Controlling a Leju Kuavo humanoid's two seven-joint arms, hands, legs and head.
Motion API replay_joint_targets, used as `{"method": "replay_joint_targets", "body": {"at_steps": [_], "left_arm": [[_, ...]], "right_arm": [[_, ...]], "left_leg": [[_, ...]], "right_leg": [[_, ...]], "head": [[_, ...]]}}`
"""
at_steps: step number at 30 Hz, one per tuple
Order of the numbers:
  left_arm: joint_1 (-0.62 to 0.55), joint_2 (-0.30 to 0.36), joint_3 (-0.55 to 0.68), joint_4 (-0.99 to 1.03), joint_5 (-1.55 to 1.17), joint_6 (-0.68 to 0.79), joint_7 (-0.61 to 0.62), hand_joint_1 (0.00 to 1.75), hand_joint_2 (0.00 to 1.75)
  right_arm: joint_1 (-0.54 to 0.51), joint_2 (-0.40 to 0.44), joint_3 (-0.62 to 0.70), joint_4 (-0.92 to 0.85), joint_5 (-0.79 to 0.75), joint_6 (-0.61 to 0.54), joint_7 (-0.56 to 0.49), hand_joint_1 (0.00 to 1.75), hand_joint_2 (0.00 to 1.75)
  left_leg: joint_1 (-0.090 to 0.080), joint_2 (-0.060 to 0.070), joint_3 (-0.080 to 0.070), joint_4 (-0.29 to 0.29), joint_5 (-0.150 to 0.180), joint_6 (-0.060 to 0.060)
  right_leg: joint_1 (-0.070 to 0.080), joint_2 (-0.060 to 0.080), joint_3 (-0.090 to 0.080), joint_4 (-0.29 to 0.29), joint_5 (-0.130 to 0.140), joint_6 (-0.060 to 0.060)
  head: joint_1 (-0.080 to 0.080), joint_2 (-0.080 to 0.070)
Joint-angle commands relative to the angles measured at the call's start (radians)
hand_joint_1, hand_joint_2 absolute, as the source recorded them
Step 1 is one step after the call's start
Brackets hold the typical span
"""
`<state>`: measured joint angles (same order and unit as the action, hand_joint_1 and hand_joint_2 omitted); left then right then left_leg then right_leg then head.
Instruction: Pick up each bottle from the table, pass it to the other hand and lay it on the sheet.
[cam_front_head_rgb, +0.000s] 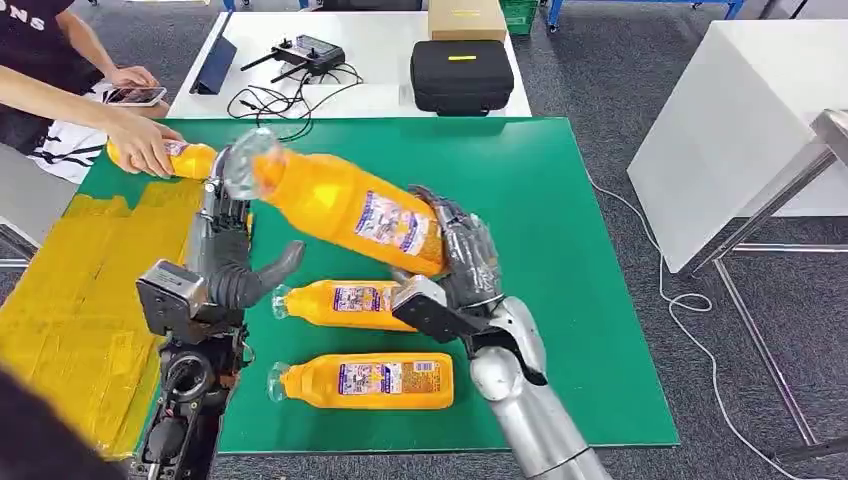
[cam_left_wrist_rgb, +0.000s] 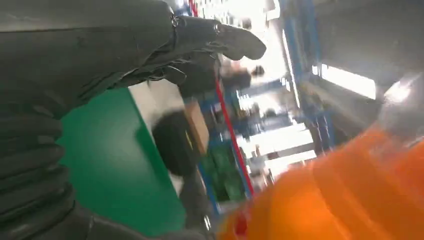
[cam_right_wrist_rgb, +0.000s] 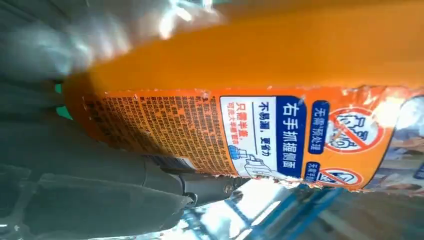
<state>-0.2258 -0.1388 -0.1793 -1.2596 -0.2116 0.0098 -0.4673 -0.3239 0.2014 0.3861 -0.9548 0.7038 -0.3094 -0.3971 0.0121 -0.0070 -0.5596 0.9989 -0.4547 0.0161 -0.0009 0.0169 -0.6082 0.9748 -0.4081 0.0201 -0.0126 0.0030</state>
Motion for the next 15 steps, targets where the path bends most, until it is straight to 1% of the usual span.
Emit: {"method": "replay_joint_targets", "body": {"at_steps": [1, 2, 3, 4, 5, 6, 7, 8, 10, 12, 15], "left_arm": [[-0.054, 0.043, -0.022, 0.108, 0.066, -0.072, 0.006, 0.00, 1.75], [-0.054, 0.043, -0.022, 0.108, 0.066, -0.072, 0.006, 0.00, 1.75], [-0.058, 0.042, -0.025, 0.115, 0.082, -0.096, 0.012, 0.00, 1.75], [-0.063, 0.045, -0.029, 0.124, 0.126, -0.158, 0.024, 0.00, 1.75], [-0.068, 0.049, -0.031, 0.136, 0.167, -0.218, 0.025, 0.00, 1.75], [-0.070, 0.051, -0.025, 0.144, 0.186, -0.244, 0.025, 0.00, 1.75], [-0.071, 0.051, -0.021, 0.149, 0.193, -0.256, 0.024, 0.00, 1.75], [-0.069, 0.052, -0.016, 0.152, 0.204, -0.274, 0.024, 0.00, 1.75], [-0.065, 0.056, -0.015, 0.148, 0.206, -0.289, 0.025, 0.00, 1.75], [-0.060, 0.058, -0.013, 0.143, 0.200, -0.293, 0.027, 0.00, 1.75], [-0.049, 0.055, -0.007, 0.131, 0.199, -0.293, 0.029, 0.00, 1.75]], "right_arm": [[-0.093, 0.001, 0.146, 0.090, 0.013, -0.031, 0.009, 1.75, 1.75], [-0.093, 0.001, 0.146, 0.090, 0.013, -0.031, 0.009, 1.75, 1.75], [-0.093, -0.004, 0.156, 0.090, 0.018, -0.038, 0.011, 1.75, 1.75], [-0.095, -0.005, 0.167, 0.093, 0.025, -0.044, 0.016, 1.75, 1.75], [-0.097, -0.002, 0.175, 0.099, 0.025, -0.043, 0.018, 1.75, 1.75], [-0.099, 0.000, 0.181, 0.101, 0.028, -0.046, 0.019, 1.75, 1.75], [-0.100, 0.002, 0.186, 0.104, 0.033, -0.050, 0.022, 1.75, 1.75], [-0.102, 0.004, 0.191, 0.107, 0.034, -0.049, 0.025, 1.75, 1.75], [-0.107, 0.006, 0.194, 0.109, 0.034, -0.047, 0.028, 1.75, 1.75], [-0.114, 0.006, 0.196, 0.110, 0.035, -0.043, 0.031, 1.75, 1.75], [-0.121, 0.006, 0.196, 0.119, 0.034, -0.039, 0.036, 1.75, 1.75]], "left_leg": [[0.000, 0.002, 0.006, -0.002, -0.001, 0.000], [0.000, 0.000, 0.003, -0.001, 0.000, 0.000], [0.000, 0.000, 0.005, -0.002, -0.001, 0.000], [-0.001, -0.001, 0.003, -0.001, -0.001, 0.000], [-0.001, -0.001, 0.006, -0.002, -0.002, 0.000], [-0.001, 0.000, 0.004, -0.001, -0.001, 0.000], [-0.001, 0.000, 0.005, -0.001, -0.001, 0.000], [-0.001, 0.000, 0.003, -0.001, -0.001, 0.000], [-0.001, 0.000, 0.007, -0.002, -0.002, 0.000], [-0.001, 0.000, 0.003, -0.001, -0.001, 0.000], [0.000, 0.001, 0.004, -0.001, -0.001, 0.000]], "right_leg": [[0.000, 0.000, 0.005, -0.001, -0.001, 0.000], [0.000, -0.001, 0.002, -0.001, -0.001, 0.000], [0.000, -0.002, 0.005, -0.001, -0.001, 0.000], [0.000, -0.001, 0.003, -0.001, -0.001, 0.000], [0.000, -0.002, 0.006, -0.001, -0.002, 0.000], [0.000, -0.001, 0.003, -0.001, -0.001, 0.000], [0.000, -0.001, 0.005, -0.001, -0.001, 0.000], [0.000, -0.001, 0.003, -0.001, -0.001, 0.000], [0.000, -0.002, 0.007, -0.001, -0.002, 0.000], [0.000, 0.000, 0.002, -0.001, -0.001, 0.000], [0.000, 0.000, 0.004, -0.001, -0.001, 0.000]], "head": [[0.000, 0.000], [0.000, 0.000], [0.000, 0.000], [0.000, 0.000], [0.000, 0.000], [0.000, 0.000], [0.000, 0.000], [0.000, 0.000], [0.000, 0.000], [0.000, 0.000], [0.000, 0.000]]}}
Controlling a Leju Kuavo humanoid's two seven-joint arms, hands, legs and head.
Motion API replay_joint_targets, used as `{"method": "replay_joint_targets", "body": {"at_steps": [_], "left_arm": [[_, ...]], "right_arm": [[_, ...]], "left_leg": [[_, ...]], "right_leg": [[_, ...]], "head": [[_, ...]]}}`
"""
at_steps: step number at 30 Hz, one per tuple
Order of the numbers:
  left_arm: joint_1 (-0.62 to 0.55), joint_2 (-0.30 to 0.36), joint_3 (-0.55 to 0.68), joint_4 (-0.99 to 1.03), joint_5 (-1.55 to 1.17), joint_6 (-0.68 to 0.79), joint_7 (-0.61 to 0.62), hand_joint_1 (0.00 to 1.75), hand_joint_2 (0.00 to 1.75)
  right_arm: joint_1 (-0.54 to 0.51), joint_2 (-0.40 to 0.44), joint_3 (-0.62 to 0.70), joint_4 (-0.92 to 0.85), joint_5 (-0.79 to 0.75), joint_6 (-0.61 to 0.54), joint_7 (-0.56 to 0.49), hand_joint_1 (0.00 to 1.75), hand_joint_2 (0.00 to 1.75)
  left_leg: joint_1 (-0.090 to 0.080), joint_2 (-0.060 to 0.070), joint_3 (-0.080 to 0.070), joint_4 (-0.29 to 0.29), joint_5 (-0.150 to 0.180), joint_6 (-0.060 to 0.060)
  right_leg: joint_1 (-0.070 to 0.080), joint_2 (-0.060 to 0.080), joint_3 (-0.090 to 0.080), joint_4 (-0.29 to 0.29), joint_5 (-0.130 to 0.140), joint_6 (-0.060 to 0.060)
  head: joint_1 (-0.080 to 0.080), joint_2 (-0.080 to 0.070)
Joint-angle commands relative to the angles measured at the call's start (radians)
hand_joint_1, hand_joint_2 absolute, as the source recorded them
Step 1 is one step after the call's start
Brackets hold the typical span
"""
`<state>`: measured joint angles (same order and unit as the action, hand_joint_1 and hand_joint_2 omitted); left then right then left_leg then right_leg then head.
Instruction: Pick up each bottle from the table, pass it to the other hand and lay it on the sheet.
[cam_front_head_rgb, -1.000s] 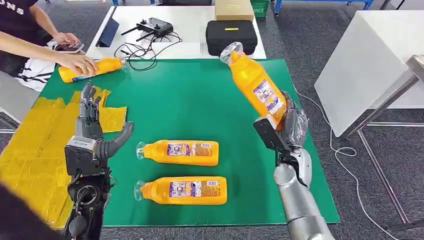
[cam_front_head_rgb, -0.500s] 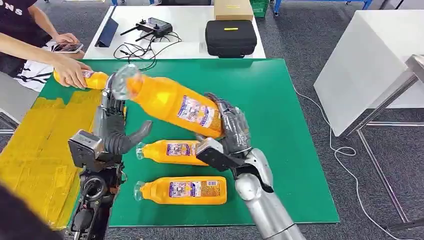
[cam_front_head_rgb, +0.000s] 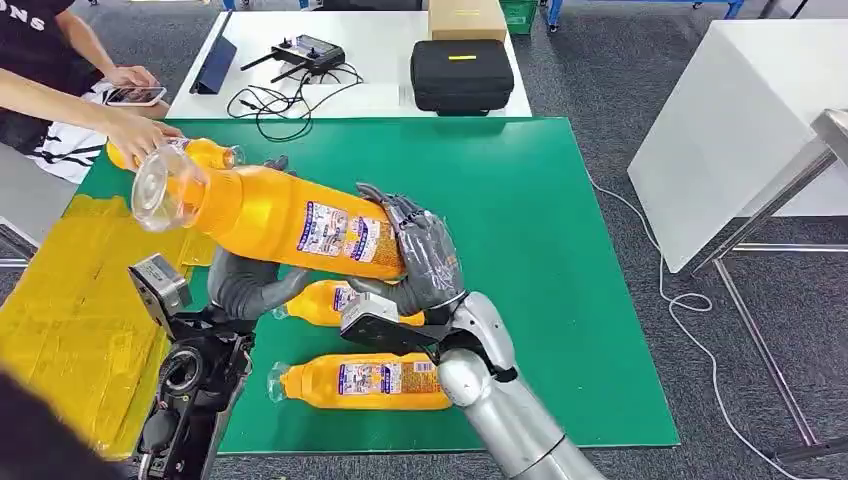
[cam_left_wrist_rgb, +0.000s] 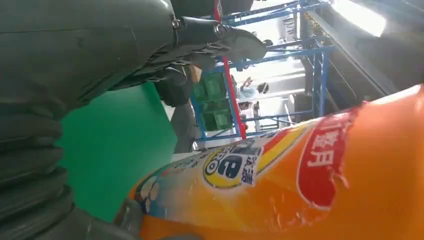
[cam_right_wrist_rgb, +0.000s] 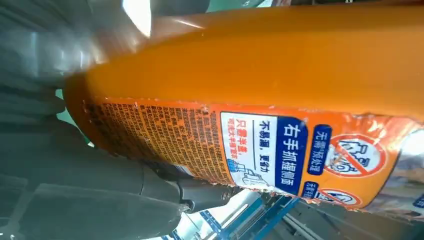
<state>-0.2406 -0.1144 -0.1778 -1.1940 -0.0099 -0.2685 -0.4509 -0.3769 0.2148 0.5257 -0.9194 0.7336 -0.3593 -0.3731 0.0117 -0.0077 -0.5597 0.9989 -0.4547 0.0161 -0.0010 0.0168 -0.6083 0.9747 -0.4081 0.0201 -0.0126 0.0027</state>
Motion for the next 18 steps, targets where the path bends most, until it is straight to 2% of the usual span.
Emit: {"method": "replay_joint_targets", "body": {"at_steps": [1, 6, 12, 15, 16, 18], "left_arm": [[-0.032, 0.030, -0.007, 0.063, -0.004, -0.014, 0.012, 0.00, 1.75], [-0.015, 0.026, 0.006, 0.035, -0.014, -0.010, 0.017, 0.00, 1.75], [-0.003, 0.020, 0.018, 0.028, -0.018, -0.006, 0.017, 0.00, 1.75], [-0.005, 0.014, 0.019, 0.028, -0.019, -0.009, 0.018, 0.00, 1.75], [-0.011, 0.011, 0.020, 0.032, -0.021, -0.013, 0.021, 0.00, 1.75], [-0.021, 0.008, 0.020, 0.037, -0.023, -0.021, 0.023, 0.00, 1.75]], "right_arm": [[-0.069, -0.007, 0.057, 0.085, 0.005, 0.011, 0.013, 1.75, 1.75], [-0.074, -0.002, 0.055, 0.110, 0.011, -0.002, 0.020, 1.75, 1.75], [-0.076, -0.013, 0.031, 0.117, 0.021, -0.036, 0.051, 1.75, 1.75], [-0.075, -0.017, 0.032, 0.129, 0.038, -0.023, 0.079, 1.75, 1.75], [-0.084, -0.018, 0.051, 0.157, 0.095, -0.015, 0.132, 1.75, 1.75], [-0.097, -0.010, 0.071, 0.210, 0.129, 0.047, 0.172, 1.75, 1.75]], "left_leg": [[0.000, 0.001, 0.003, -0.001, -0.001, 0.000], [0.000, 0.002, 0.007, -0.002, -0.002, 0.000], [0.000, 0.001, 0.004, -0.001, -0.001, 0.000], [0.000, 0.000, 0.003, -0.001, -0.001, 0.000], [0.000, 0.000, 0.005, -0.002, -0.001, 0.000], [0.000, 0.000, 0.003, -0.001, -0.001, 0.000]], "right_leg": [[0.000, -0.001, 0.003, -0.001, -0.001, 0.000], [0.000, 0.000, 0.006, -0.001, -0.002, 0.000], [0.000, -0.001, 0.004, -0.001, -0.001, 0.000], [0.000, -0.001, 0.003, -0.001, -0.001, 0.000], [0.000, -0.001, 0.005, -0.001, -0.002, 0.000], [0.000, -0.001, 0.003, -0.001, -0.001, 0.000]], "head": [[0.000, 0.000], [0.000, 0.000], [0.000, 0.000], [0.000, 0.000], [0.000, 0.000], [0.000, 0.000]]}}
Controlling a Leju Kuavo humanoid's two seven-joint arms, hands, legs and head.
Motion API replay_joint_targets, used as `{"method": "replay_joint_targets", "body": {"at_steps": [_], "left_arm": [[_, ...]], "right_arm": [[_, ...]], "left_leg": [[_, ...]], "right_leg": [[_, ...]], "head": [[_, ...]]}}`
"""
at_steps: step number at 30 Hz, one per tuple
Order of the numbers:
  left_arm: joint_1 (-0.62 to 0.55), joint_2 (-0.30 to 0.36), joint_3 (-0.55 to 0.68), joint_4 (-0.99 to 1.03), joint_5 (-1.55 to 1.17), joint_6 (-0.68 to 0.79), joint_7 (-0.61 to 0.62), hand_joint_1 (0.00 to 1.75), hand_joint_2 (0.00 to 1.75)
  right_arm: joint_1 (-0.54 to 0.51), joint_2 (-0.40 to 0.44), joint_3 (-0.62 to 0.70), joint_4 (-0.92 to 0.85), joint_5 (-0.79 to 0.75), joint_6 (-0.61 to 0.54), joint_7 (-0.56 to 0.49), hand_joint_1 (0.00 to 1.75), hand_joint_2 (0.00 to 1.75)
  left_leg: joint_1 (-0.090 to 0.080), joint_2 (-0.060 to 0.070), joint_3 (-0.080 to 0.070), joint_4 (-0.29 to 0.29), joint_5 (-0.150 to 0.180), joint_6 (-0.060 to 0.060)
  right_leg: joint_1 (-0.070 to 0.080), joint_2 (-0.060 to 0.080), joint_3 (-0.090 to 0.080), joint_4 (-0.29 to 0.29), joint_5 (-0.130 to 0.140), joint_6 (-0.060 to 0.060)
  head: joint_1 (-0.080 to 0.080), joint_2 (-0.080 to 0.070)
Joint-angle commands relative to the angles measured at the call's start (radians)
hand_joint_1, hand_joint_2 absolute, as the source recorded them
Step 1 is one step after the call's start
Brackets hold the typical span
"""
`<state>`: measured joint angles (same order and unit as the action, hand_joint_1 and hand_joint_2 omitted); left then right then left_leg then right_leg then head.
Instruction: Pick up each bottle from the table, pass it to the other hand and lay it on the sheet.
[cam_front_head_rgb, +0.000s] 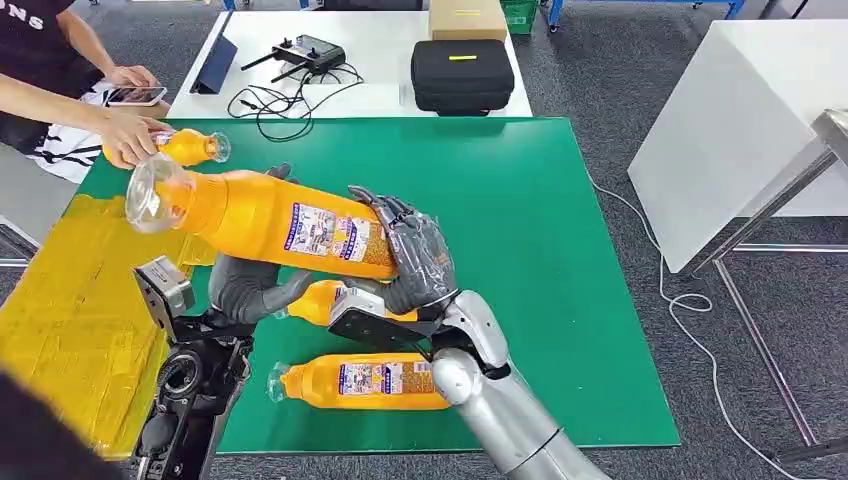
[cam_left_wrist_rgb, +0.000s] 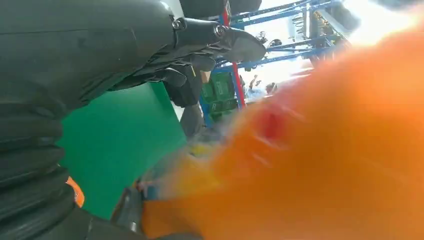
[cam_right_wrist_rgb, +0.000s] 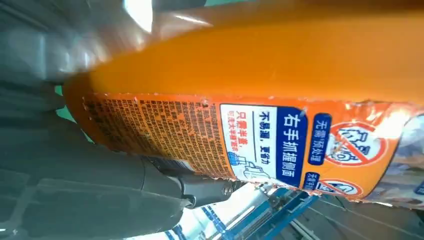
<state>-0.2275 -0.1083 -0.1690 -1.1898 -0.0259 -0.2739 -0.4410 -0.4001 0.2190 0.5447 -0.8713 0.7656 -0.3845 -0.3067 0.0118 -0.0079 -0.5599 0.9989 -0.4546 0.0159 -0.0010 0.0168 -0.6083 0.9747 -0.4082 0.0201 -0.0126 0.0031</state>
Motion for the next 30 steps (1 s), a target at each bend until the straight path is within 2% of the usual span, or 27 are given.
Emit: {"method": "replay_joint_targets", "body": {"at_steps": [1, 2, 5, 8, 13, 15, 18, 26, 27, 28, 29, 30], "left_arm": [[-0.038, 0.001, 0.011, 0.038, -0.007, -0.018, 0.015, 0.00, 1.75], [-0.047, -0.002, 0.013, 0.047, -0.005, -0.021, 0.020, 0.00, 1.75], [-0.057, -0.006, 0.013, 0.059, -0.004, -0.024, 0.024, 0.00, 1.75], [-0.061, -0.007, 0.012, 0.069, -0.003, -0.024, 0.026, 0.00, 1.75], [-0.069, -0.008, 0.012, 0.085, 0.000, -0.025, 0.025, 0.00, 1.75], [-0.074, -0.009, 0.012, 0.092, 0.002, -0.027, 0.024, 0.00, 1.75], [-0.083, -0.011, 0.011, 0.104, 0.006, -0.029, 0.022, 0.00, 1.75], [-0.084, -0.012, 0.012, 0.108, 0.008, -0.027, 0.021, 0.00, 1.75], [-0.086, -0.014, 0.017, 0.114, 0.013, -0.023, 0.022, 1.17, 1.75], [-0.086, -0.015, 0.019, 0.118, 0.014, -0.020, 0.022, 1.54, 1.75], [-0.088, -0.017, 0.022, 0.123, 0.015, -0.015, 0.022, 1.75, 1.75], [-0.088, -0.020, 0.025, 0.129, 0.020, -0.013, 0.023, 1.75, 1.75]], "right_arm": [[-0.080, -0.011, 0.060, 0.186, 0.110, 0.090, 0.119, 1.75, 1.75], [-0.090, -0.003, 0.071, 0.226, 0.118, 0.133, 0.124, 1.75, 1.75], [-0.100, 0.016, 0.074, 0.289, 0.118, 0.147, 0.100, 1.75, 1.75], [-0.103, 0.024, 0.083, 0.307, 0.122, 0.159, 0.088, 1.75, 1.75], [-0.105, 0.034, 0.098, 0.322, 0.134, 0.163, 0.082, 1.75, 1.75], [-0.106, 0.040, 0.104, 0.331, 0.138, 0.164, 0.075, 1.75, 1.75], [-0.103, 0.048, 0.114, 0.343, 0.144, 0.157, 0.060, 1.75, 1.75], [-0.102, 0.048, 0.115, 0.346, 0.143, 0.157, 0.057, 1.75, 1.75], [-0.100, 0.050, 0.116, 0.348, 0.142, 0.155, 0.052, 1.75, 1.75], [-0.099, 0.051, 0.116, 0.349, 0.140, 0.153, 0.050, 1.75, 1.75], [-0.098, 0.051, 0.115, 0.350, 0.138, 0.149, 0.050, 1.75, 1.75], [-0.096, 0.051, 0.115, 0.350, 0.136, 0.147, 0.050, 1.75, 1.75]], "left_leg": [[0.000, 0.001, 0.006, -0.002, -0.002, 0.000], [0.000, 0.001, 0.007, -0.002, -0.002, 0.000], [0.000, 0.001, 0.008, -0.002, -0.002, 0.000], [0.000, -0.001, 0.003, -0.001, 0.000, 0.000], [0.000, -0.001, 0.007, -0.002, -0.002, 0.000], [0.000, -0.001, 0.002, -0.001, 0.000, 0.000], [0.000, -0.002, 0.006, -0.001, -0.001, 0.000], [0.000, -0.001, 0.003, -0.001, 0.000, 0.000], [0.000, -0.001, 0.002, -0.001, 0.000, 0.000], [0.000, -0.002, 0.004, -0.001, -0.001, 0.000], [0.000, -0.001, 0.003, -0.001, 0.000, 0.000], [0.000, -0.002, 0.005, -0.001, -0.001, 0.000]], "right_leg": [[0.000, -0.001, 0.006, -0.001, -0.001, 0.000], [0.000, -0.002, 0.007, -0.001, -0.002, 0.000], [0.001, -0.002, 0.008, -0.002, -0.002, 0.000], [0.001, -0.002, 0.003, -0.001, -0.001, 0.000], [0.001, -0.004, 0.006, -0.001, -0.002, 0.001], [0.000, -0.003, 0.002, -0.001, -0.001, 0.000], [0.001, -0.005, 0.006, -0.001, -0.002, 0.000], [0.001, -0.004, 0.003, -0.001, -0.002, 0.000], [0.001, -0.003, 0.002, -0.001, -0.001, 0.000], [0.001, -0.004, 0.004, -0.001, -0.002, 0.000], [0.001, -0.004, 0.002, -0.001, -0.001, 0.000], [0.001, -0.005, 0.005, -0.001, -0.002, 0.000]], "head": [[0.000, 0.000], [0.000, 0.000], [0.000, 0.000], [0.000, 0.000], [0.000, 0.000], [0.000, 0.000], [0.000, 0.000], [0.000, 0.000], [0.000, 0.000], [0.000, 0.000], [0.000, 0.000], [0.000, 0.000]]}}
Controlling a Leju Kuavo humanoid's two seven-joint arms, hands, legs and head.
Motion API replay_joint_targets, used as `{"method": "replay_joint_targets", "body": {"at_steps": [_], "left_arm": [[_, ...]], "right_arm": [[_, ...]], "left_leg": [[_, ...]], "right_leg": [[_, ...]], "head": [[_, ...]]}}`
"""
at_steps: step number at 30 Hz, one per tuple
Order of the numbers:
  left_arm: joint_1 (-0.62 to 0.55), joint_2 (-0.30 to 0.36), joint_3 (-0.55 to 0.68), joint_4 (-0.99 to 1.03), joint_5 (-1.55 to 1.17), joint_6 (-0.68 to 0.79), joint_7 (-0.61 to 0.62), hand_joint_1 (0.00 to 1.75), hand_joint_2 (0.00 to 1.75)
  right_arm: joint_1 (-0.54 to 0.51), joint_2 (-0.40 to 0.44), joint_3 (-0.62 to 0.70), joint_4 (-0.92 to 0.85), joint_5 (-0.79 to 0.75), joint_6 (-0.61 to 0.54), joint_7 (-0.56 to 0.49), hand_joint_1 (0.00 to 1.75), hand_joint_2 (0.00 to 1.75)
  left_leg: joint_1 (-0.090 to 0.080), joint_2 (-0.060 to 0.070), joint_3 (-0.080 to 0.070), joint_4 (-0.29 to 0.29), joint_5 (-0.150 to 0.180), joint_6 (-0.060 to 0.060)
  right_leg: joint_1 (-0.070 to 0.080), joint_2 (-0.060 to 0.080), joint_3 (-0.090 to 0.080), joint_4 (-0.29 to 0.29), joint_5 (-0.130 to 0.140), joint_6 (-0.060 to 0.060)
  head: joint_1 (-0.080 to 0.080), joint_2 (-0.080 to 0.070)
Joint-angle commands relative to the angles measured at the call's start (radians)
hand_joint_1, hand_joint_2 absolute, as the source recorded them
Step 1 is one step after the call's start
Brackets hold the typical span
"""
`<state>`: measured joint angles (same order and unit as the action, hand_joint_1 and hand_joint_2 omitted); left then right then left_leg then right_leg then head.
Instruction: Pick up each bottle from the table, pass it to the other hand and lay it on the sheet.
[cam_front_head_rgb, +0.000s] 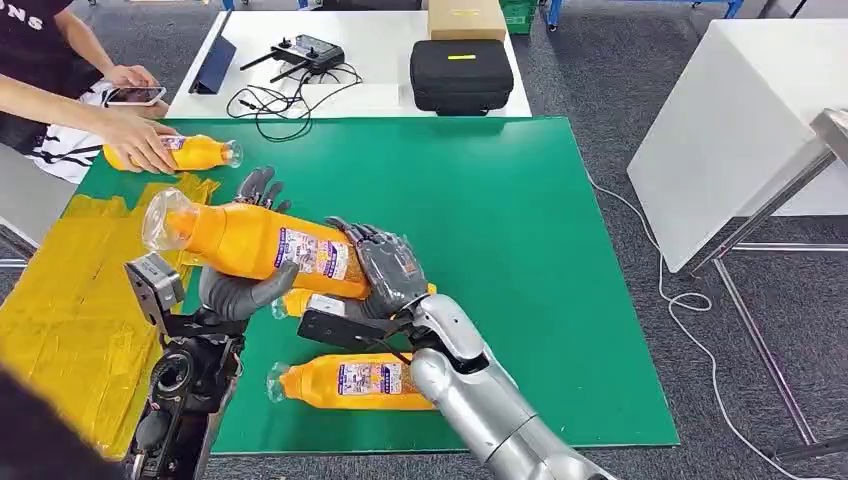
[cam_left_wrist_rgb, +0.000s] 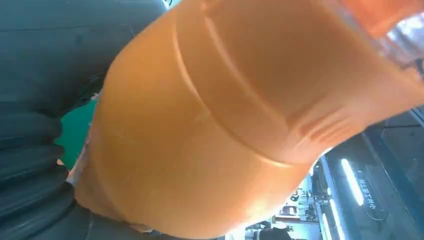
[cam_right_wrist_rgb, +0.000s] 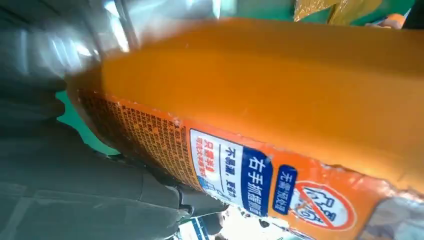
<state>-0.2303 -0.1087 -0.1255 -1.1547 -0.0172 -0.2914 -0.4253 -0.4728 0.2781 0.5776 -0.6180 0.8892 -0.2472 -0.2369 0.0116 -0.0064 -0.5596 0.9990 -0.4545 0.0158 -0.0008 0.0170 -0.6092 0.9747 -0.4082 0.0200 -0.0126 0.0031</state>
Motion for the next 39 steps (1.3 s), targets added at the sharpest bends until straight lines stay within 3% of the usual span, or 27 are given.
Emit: {"method": "replay_joint_targets", "body": {"at_steps": [1, 20, 21, 22, 25, 27, 29, 31, 36, 39], "left_arm": [[-0.085, -0.020, -0.018, 0.098, 0.010, 0.010, 0.007, 1.75, 1.75], [-0.088, -0.022, 0.002, 0.098, -0.006, 0.055, 0.008, 1.75, 1.75], [-0.087, -0.020, 0.001, 0.092, -0.029, 0.086, 0.005, 1.75, 1.75], [-0.089, -0.018, 0.000, 0.091, -0.068, 0.137, 0.002, 1.75, 1.75], [-0.105, -0.008, 0.000, 0.093, -0.281, 0.400, 0.007, 1.75, 1.75], [-0.110, -0.007, 0.012, 0.090, -0.304, 0.413, 0.010, 1.75, 1.75], [-0.131, 0.017, -0.011, 0.124, -0.550, 0.648, 0.070, 1.75, 1.75], [-0.161, 0.040, -0.018, 0.181, -0.726, 0.740, 0.148, 1.75, 1.75], [-0.172, 0.041, -0.009, 0.201, -0.727, 0.736, 0.145, 1.75, 1.75], [-0.240, 0.076, -0.015, 0.345, -1.021, 0.840, 0.329, 1.75, 1.75]], "right_arm": [[-0.022, -0.009, 0.081, 0.095, 0.011, 0.006, -0.020, 1.75, 1.75], [0.001, -0.041, 0.033, -0.027, -0.036, -0.078, -0.045, 1.75, 1.75], [0.018, -0.047, 0.021, -0.067, -0.043, -0.112, -0.054, 0.09, 1.75], [0.028, -0.052, 0.007, -0.102, -0.060, -0.135, -0.067, 0.00, 1.75], [0.084, -0.081, -0.033, -0.261, -0.108, -0.192, -0.101, 0.00, 1.75], [0.108, -0.095, -0.047, -0.331, -0.116, -0.192, -0.090, 0.00, 1.75], [0.141, -0.103, -0.069, -0.402, -0.132, -0.225, -0.100, 0.00, 1.75], [0.168, -0.112, -0.081, -0.465, -0.136, -0.247, -0.103, 0.00, 1.75], [0.175, -0.119, -0.080, -0.487, -0.135, -0.245, -0.103, 0.00, 1.75], [0.188, -0.124, -0.092, -0.525, -0.151, -0.272, -0.103, 0.00, 1.75]], "left_leg": [[0.000, -0.003, 0.003, -0.001, -0.001, 0.000], [0.000, -0.003, 0.002, 0.000, 0.000, 0.000], [0.000, -0.003, 0.002, -0.001, 0.000, 0.000], [0.000, -0.003, 0.003, -0.001, -0.001, 0.000], [0.000, -0.004, 0.002, 0.000, -0.001, 0.000], [0.000, -0.004, 0.003, 0.000, -0.001, 0.000], [0.000, -0.005, 0.004, -0.001, -0.002, 0.000], [0.000, -0.004, 0.001, -0.001, 0.000, 0.000], [0.000, -0.004, 0.003, -0.001, 0.000, 0.000], [0.000, -0.003, 0.003, -0.001, 0.000, 0.000]], "right_leg": [[0.001, -0.004, 0.004, -0.001, -0.002, 0.000], [0.000, -0.004, 0.003, 0.000, -0.001, 0.000], [0.000, -0.003, 0.003, -0.001, -0.001, 0.000], [0.000, -0.004, 0.004, -0.001, -0.002, 0.000], [0.000, -0.005, 0.003, 0.000, -0.002, 0.000], [0.000, -0.005, 0.004, 0.000, -0.002, 0.000], [0.001, -0.006, 0.006, 0.000, -0.003, 0.000], [0.000, -0.004, 0.002, 0.000, -0.001, 0.000], [0.000, -0.004, 0.004, -0.001, -0.001, 0.000], [0.000, -0.003, 0.004, -0.001, -0.001, 0.000]], "head": [[0.000, 0.000], [0.000, 0.000], [0.000, 0.000], [0.000, 0.000], [0.000, 0.000], [0.000, 0.000], [0.000, 0.000], [0.000, 0.000], [0.000, 0.000], [0.000, 0.000]]}}
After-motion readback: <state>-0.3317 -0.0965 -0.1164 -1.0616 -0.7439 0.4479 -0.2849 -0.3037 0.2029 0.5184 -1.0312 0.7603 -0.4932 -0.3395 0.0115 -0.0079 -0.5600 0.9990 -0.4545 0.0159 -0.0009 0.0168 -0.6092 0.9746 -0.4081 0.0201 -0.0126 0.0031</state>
